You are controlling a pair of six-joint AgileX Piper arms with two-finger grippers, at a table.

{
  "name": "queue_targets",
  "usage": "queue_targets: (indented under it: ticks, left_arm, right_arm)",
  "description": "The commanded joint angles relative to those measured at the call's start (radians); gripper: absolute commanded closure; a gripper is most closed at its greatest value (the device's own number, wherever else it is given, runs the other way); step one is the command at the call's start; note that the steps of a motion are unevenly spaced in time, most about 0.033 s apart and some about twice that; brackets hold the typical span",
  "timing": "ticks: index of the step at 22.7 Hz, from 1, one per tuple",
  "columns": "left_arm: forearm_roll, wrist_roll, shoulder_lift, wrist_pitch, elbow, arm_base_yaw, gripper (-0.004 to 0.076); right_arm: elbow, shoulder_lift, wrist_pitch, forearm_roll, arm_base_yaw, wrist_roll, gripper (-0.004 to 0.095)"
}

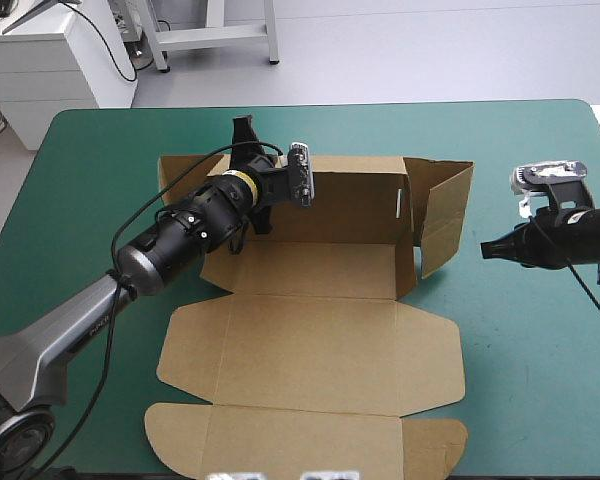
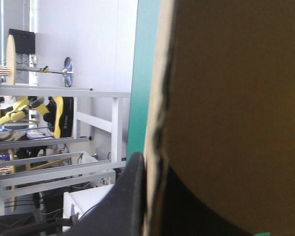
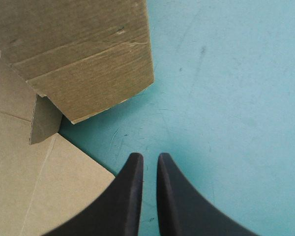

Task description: Fold the box

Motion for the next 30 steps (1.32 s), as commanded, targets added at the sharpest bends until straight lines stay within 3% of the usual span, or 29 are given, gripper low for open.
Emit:
queue_targets:
  ticks: [1, 3, 9, 16, 20, 30]
  left_arm:
    - [0.196, -0.179, -0.046, -0.036, -0.039, -0.027, 0.0731]
    - [0.273, -0.291, -0.046, -0.006, -0.039, -0.043, 0.0731]
    - [0.346, -0.396, -0.033, 0.04, -0.039, -0.058, 0.0732]
    - [0.456, -0.409, -0.031, 0.094, 0.041, -0.188, 0.0732]
    - [0.563, -0.573, -0.031, 0.104, 0.085, -0.24, 0.0732]
    - [1.095, -1.087, -0.031, 0.185, 0.318, -0.259, 0.0732]
  right_arm:
    - [-0.025, -0.024, -0.038, 0.042, 0.0, -0.001, 0.0821]
    - [-0.025, -0.024, -0.041, 0.057, 0.0, -0.001, 0.0821]
    - [-0.025, -0.024, -0.043, 0.088, 0.0, -0.001, 0.0821]
    - [-0.025, -0.024, -0.039, 0.093, 0.0, -0.001, 0.0821]
    - [-0.025, -0.024, -0.039, 0.093, 0.0, -0.001, 0.0821]
    - [-0.025, -0.024, -0.037, 0.094, 0.0, 0.003, 0.0821]
